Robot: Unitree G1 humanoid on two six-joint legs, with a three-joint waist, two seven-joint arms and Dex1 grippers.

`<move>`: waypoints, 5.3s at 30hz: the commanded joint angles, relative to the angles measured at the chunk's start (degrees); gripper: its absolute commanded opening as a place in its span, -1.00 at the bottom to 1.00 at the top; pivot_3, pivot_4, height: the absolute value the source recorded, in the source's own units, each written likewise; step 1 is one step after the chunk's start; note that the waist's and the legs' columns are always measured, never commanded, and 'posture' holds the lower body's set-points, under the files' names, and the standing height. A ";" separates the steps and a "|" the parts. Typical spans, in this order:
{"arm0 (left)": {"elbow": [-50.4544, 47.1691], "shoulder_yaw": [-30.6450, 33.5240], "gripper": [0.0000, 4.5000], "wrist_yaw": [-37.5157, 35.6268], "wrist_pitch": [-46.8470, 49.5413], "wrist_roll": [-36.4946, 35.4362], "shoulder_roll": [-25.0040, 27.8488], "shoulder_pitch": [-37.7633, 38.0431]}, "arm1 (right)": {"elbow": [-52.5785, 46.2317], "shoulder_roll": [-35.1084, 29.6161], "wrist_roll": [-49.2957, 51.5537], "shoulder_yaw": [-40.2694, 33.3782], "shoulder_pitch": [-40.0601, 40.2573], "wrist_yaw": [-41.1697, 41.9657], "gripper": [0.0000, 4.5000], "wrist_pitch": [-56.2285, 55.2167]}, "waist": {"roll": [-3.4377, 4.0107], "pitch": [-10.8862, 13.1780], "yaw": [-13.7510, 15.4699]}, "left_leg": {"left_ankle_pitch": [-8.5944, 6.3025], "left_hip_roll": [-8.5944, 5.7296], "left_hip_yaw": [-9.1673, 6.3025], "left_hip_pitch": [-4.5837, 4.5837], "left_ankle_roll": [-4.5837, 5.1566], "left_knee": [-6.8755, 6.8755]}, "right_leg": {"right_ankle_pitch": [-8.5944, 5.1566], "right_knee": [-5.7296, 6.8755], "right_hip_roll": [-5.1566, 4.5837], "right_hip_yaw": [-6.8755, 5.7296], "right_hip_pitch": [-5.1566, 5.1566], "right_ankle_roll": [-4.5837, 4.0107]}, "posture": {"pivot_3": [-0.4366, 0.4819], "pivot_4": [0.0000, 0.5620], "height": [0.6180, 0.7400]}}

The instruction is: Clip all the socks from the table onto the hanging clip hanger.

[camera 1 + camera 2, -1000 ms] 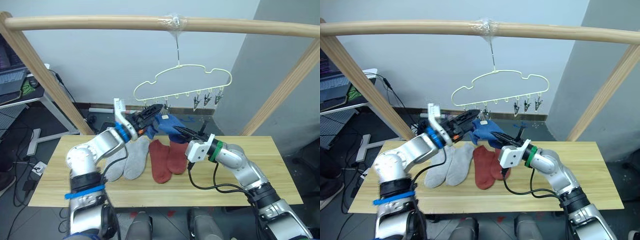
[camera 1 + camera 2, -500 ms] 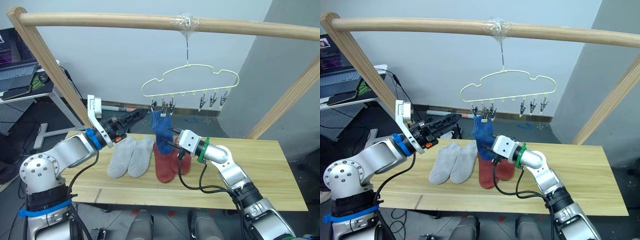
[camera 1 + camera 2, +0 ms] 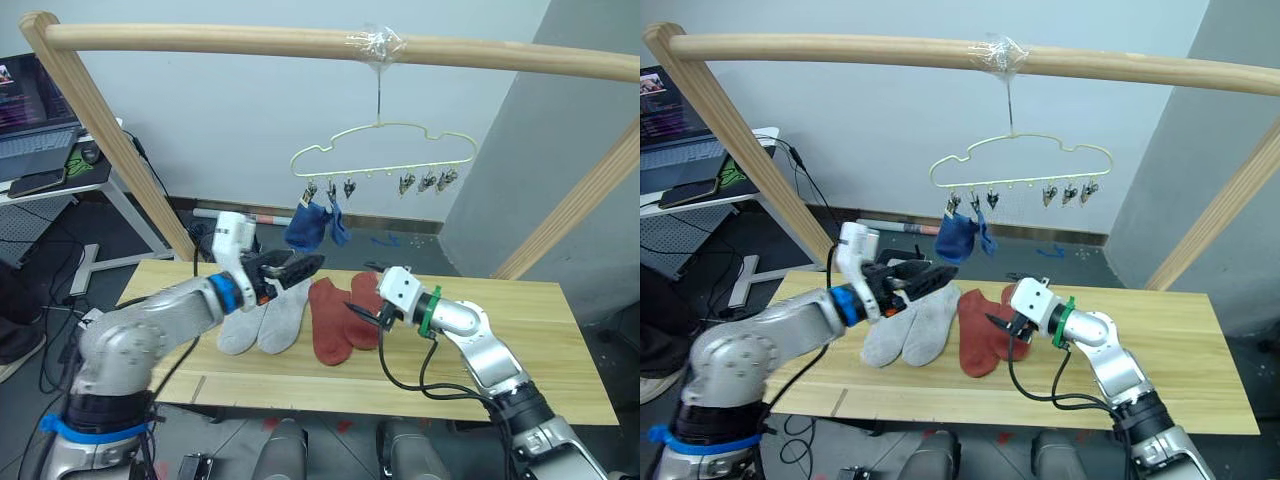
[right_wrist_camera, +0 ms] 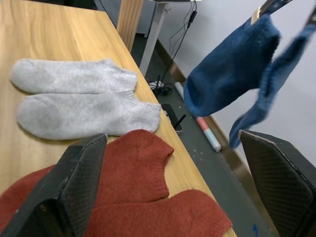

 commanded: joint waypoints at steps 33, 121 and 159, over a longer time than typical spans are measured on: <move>54.70 -4.51 -0.06 4.70 -52.28 49.94 -30.41 -23.57 | -28.74 -4.82 17.62 -12.37 -3.12 -5.99 1.00 25.92 | 0.04 0.02 -2.35 | -0.01 -0.02 0.01 -0.10 0.02 0.04 | 0.24 -0.04 0.01 -0.04 -0.05 0.44 | -0.12 -0.48 1.00; 59.65 -1.06 -0.44 9.15 -55.88 55.58 -33.04 -30.56 | -27.23 -4.73 17.50 -12.29 -5.97 -8.34 1.00 25.99 | 0.04 0.02 -2.75 | 0.00 -0.02 0.00 -0.07 0.02 0.12 | 0.27 0.06 0.02 -0.04 -0.03 0.51 | -0.15 -0.43 1.00; 22.38 6.79 -0.98 -4.21 -9.46 28.91 -25.61 -16.65 | 52.96 13.70 -1.24 0.93 -20.65 -12.41 0.92 2.89 | 0.12 0.07 -3.67 | 0.01 0.02 -0.04 0.28 0.02 0.15 | 0.28 0.17 0.06 -0.02 0.25 0.48 | 0.09 -0.39 1.00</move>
